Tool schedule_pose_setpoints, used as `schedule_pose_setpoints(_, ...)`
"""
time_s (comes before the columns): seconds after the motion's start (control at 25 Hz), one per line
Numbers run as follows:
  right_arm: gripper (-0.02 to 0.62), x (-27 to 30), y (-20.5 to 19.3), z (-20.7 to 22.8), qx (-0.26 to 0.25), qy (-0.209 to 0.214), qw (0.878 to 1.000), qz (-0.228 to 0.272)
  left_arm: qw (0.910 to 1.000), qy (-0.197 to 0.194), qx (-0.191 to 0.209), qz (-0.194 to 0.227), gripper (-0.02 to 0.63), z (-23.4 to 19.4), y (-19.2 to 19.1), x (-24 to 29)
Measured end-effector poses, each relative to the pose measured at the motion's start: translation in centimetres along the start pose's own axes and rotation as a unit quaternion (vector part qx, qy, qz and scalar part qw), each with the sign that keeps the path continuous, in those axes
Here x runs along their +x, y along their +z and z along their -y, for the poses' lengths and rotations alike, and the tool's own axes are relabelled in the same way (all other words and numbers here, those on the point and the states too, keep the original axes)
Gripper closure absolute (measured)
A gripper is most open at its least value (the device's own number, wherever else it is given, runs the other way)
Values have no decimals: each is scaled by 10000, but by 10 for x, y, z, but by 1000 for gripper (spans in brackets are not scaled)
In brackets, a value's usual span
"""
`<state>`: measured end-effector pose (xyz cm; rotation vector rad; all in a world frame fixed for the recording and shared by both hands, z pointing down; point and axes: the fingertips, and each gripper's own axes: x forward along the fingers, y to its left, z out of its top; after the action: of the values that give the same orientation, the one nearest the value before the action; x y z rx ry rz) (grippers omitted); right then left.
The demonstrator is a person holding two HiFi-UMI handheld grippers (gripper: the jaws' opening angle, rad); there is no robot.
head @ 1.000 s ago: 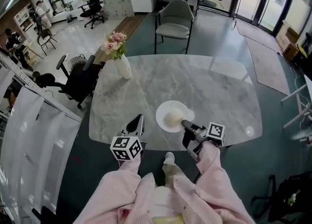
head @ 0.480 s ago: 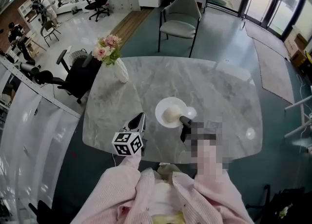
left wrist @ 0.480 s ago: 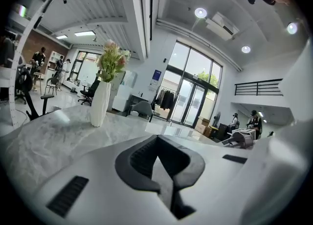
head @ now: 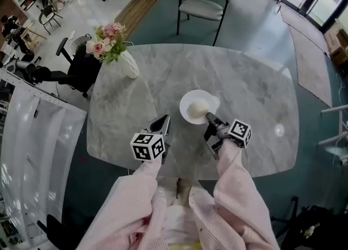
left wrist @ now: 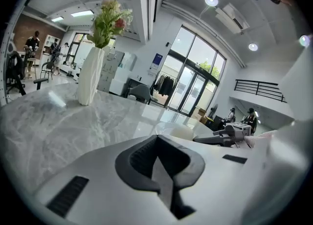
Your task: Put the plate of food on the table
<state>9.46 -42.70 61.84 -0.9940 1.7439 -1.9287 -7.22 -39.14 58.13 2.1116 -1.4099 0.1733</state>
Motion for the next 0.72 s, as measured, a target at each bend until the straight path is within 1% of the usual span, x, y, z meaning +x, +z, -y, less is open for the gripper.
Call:
schedule_pose_setpoints(0.16, 575, 10, 15, 12, 63, -175, 9996, 207, 9996, -116, -76, -248, 611, -3, -10, 22)
schedule_pose_setpoints(0.36, 574, 13, 23, 25, 32, -382, 9988, 306, 9985, -214, -152, -489, 611, -2, -24, 37)
schedule_pose_setpoints(0.6, 575, 14, 24, 31, -30, -597, 9977, 304, 9974, -276, -212, -626, 611, 0, -32, 46)
schedule_pose_setpoints(0.72, 575, 14, 25, 33, -133, -788, 9964, 272, 9970, -307, -227, -673, 611, 2, -34, 48)
